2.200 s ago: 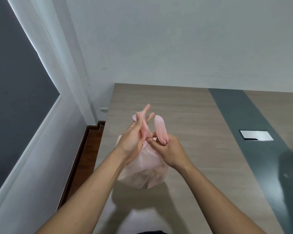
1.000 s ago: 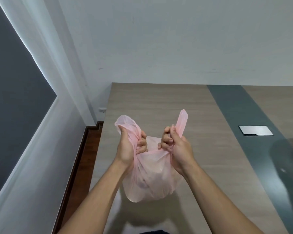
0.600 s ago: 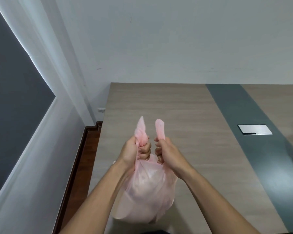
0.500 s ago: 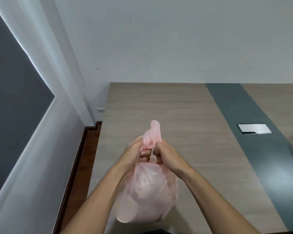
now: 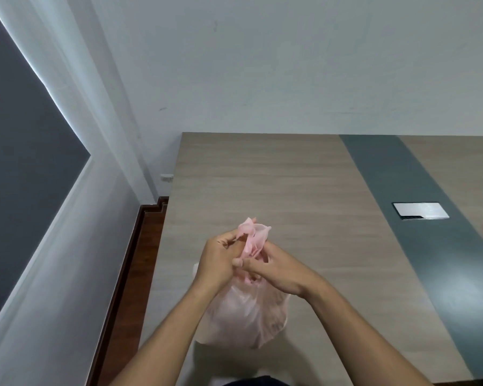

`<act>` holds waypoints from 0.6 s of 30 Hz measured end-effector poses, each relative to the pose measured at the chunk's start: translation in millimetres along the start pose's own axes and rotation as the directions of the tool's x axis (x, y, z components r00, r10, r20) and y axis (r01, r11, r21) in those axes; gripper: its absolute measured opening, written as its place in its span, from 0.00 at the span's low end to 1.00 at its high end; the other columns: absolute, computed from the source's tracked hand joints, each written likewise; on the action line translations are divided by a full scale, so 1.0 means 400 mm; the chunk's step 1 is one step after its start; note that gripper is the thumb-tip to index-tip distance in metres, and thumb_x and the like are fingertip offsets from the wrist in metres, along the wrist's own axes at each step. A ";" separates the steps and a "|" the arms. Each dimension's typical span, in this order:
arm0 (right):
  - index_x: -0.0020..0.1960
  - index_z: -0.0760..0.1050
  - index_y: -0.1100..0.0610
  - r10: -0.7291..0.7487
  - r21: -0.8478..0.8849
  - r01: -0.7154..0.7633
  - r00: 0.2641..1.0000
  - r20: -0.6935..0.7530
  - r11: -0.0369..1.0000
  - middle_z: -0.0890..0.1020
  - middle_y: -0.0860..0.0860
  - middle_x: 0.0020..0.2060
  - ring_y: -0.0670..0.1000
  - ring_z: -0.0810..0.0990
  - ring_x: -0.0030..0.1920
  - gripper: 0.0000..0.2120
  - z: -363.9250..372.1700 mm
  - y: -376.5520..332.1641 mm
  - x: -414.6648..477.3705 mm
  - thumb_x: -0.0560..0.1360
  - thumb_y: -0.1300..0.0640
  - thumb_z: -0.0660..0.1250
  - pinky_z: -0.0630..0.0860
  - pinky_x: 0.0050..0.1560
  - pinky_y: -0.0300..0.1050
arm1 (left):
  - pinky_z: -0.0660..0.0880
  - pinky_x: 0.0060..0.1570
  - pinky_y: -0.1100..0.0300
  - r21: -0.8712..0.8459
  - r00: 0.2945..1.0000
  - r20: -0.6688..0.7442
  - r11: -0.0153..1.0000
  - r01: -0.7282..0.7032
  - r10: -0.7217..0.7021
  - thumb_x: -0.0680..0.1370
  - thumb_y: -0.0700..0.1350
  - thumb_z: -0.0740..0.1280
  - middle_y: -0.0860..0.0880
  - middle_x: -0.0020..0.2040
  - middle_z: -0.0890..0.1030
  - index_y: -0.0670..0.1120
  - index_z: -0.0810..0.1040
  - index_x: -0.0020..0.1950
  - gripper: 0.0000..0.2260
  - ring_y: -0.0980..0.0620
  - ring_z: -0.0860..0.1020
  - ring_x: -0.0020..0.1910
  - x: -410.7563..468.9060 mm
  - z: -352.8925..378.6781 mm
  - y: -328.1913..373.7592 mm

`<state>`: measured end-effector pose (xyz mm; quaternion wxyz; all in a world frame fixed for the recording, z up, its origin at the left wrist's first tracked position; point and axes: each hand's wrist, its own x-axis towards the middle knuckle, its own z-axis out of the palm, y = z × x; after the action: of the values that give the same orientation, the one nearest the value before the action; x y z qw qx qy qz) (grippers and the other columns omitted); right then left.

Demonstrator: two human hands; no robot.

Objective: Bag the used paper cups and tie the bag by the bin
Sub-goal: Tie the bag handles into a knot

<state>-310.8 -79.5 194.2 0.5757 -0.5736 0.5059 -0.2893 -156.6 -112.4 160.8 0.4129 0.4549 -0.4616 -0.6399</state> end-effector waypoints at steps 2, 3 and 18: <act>0.59 0.77 0.58 -0.012 0.009 0.013 0.998 -0.058 1.000 0.83 0.50 0.41 0.50 0.80 0.39 0.15 0.006 0.005 0.005 0.84 0.46 0.71 0.79 0.45 0.48 | 0.82 0.32 0.58 0.041 0.998 0.006 0.997 -0.060 0.060 0.89 0.41 0.66 0.37 0.44 0.89 0.59 0.89 0.64 0.16 0.44 0.83 0.35 -0.007 -0.001 -0.001; 0.58 0.79 0.56 -0.010 0.052 0.016 0.993 -0.117 0.999 0.84 0.52 0.40 0.53 0.80 0.37 0.16 0.009 0.010 0.008 0.85 0.43 0.69 0.78 0.44 0.54 | 0.82 0.32 0.60 0.056 0.997 0.001 0.995 -0.082 0.082 0.89 0.39 0.65 0.38 0.41 0.87 0.60 0.88 0.66 0.18 0.46 0.82 0.33 -0.010 -0.001 -0.003; 0.48 0.88 0.56 0.110 0.033 -0.110 0.839 -0.533 0.993 0.83 0.56 0.25 0.51 0.78 0.23 0.18 -0.032 0.070 0.061 0.87 0.48 0.65 0.73 0.31 0.42 | 0.74 0.43 0.54 0.633 0.774 0.264 0.502 -0.590 0.576 0.78 0.28 0.71 0.54 0.41 0.80 0.50 0.88 0.70 0.25 0.55 0.78 0.40 0.018 -0.067 -0.048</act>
<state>-321.8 -101.8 163.3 0.4285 -0.4402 0.6777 -0.4041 -134.4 -120.5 136.5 0.4012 0.3854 -0.7925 -0.2499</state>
